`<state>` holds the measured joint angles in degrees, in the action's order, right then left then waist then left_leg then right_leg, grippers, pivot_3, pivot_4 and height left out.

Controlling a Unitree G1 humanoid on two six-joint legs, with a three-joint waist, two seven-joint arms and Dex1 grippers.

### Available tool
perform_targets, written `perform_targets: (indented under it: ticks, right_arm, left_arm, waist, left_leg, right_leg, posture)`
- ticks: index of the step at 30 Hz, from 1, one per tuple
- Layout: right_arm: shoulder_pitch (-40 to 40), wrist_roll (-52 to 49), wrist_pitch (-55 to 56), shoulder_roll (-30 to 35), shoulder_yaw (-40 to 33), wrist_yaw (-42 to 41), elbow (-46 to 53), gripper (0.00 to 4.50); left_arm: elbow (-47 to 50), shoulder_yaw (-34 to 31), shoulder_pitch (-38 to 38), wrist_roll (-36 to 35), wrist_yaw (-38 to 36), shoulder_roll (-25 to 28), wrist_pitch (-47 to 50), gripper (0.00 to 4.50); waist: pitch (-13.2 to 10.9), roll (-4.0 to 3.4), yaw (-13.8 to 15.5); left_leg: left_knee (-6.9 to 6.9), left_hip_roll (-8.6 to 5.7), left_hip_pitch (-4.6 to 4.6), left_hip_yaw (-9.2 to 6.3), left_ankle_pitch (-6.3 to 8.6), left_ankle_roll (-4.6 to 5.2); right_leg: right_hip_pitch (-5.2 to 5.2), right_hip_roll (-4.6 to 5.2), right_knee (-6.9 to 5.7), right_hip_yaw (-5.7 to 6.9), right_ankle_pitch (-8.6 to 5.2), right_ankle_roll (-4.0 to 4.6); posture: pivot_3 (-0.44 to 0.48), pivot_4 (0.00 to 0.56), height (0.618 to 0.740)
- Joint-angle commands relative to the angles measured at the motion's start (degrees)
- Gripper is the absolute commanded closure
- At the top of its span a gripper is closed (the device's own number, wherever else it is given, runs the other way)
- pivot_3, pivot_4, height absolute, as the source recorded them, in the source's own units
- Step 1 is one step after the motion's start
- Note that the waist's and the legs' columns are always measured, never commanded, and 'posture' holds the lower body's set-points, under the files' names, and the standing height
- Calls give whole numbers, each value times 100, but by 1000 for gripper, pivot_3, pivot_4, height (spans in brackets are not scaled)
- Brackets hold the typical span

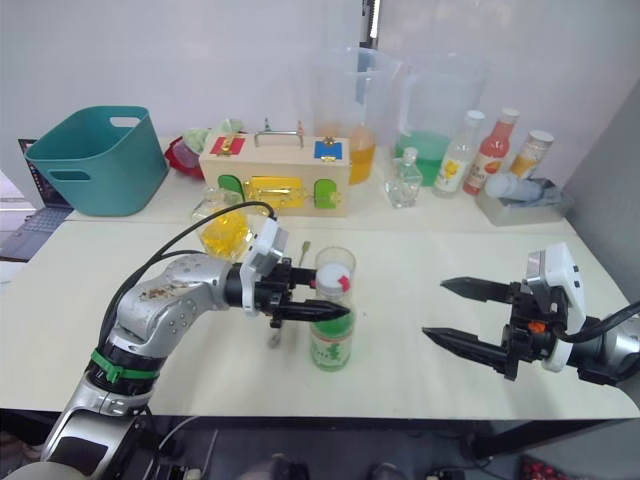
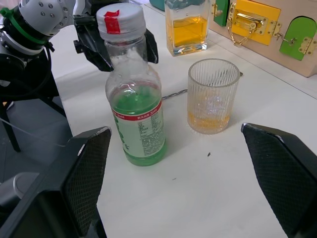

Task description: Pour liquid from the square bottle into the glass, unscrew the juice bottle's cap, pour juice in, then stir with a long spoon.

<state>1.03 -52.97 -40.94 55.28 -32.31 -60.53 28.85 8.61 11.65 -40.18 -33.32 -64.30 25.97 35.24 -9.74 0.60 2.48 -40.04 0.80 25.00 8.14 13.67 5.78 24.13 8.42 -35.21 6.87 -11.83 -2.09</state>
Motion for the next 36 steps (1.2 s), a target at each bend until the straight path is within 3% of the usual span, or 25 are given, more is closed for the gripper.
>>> perform_targets:
  ticks: [1,7,12,18,26,36]
  right_arm:
    - [-46,-1,151,17,-127,38,89,0]
    - [-443,-366,-17,3,146,285,224,0]
    - [-1222,-954,-288,-211,726,944,464,0]
    - [-1941,-883,-362,-476,1505,1398,481,0]
    - [-2084,-748,-231,-546,1723,1372,308,0]
    - [-2244,-711,-245,-552,1712,1360,204,0]
  left_arm:
    - [81,-1,-83,13,-72,-58,-122,3153]
    - [119,40,-45,204,-228,54,-327,3169]
    - [54,2,-80,281,-525,225,-568,3171]
    - [-510,-137,-254,389,-794,302,-1005,3171]
    - [-1651,-214,-820,573,-776,26,-1504,3171]
    - [-995,-230,-661,376,-548,-289,-928,3171]
  waist:
    - [0,0,1]
    - [0,0,-10]
    - [0,0,-35]
    - [0,0,-33]
    - [0,0,-27]
    - [0,0,-37]
  left_leg:
    - [0,0,0,0,0,0]
    - [-2,0,0,0,0,1]
    - [0,3,-1,-2,-1,-1]
    - [-2,2,0,-2,-1,-1]
    - [-15,0,6,0,-1,2]
    - [-24,0,21,2,4,16]
  right_leg:
    - [0,0,-1,0,0,0]
    - [-1,0,0,0,0,0]
    - [3,0,-2,0,0,2]
    - [5,1,-3,1,1,3]
    - [3,0,-7,6,2,1]
    - [10,-1,-10,9,3,-2]
  posture:
    - [0,150,733]
    - [0,150,733]
    - [0,150,733]
    - [0,150,733]
    - [0,150,733]
    - [0,150,733]
